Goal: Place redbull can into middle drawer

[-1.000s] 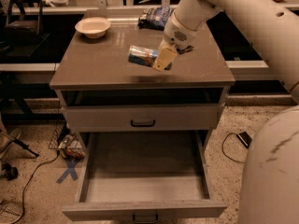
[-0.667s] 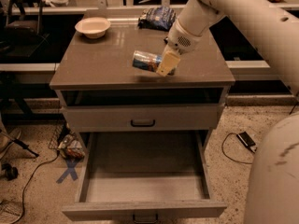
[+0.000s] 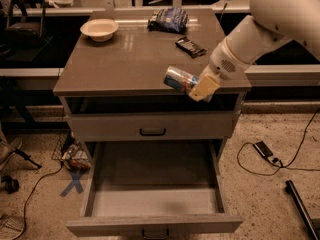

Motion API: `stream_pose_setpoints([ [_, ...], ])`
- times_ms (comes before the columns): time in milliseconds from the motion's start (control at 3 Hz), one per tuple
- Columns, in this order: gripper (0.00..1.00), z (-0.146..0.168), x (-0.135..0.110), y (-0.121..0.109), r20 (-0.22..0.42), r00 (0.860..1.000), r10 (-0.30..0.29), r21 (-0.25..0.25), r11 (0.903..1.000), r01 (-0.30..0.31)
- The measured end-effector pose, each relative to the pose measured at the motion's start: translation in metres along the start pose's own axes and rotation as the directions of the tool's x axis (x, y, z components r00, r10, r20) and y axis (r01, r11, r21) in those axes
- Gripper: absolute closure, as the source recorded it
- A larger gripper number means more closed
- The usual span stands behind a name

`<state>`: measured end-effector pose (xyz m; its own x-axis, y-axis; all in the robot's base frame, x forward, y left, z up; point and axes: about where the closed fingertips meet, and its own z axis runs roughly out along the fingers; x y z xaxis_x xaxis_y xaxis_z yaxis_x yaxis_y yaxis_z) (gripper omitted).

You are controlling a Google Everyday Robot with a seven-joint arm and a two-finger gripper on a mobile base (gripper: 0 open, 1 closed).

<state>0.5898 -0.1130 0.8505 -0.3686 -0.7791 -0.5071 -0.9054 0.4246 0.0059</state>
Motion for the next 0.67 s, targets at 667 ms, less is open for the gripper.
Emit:
stream_pose_setpoints([
  [667, 1.00, 0.046, 0.089, 0.050, -0.116, 0.980, 0.164, -0.106, 0.9785, -0.177],
])
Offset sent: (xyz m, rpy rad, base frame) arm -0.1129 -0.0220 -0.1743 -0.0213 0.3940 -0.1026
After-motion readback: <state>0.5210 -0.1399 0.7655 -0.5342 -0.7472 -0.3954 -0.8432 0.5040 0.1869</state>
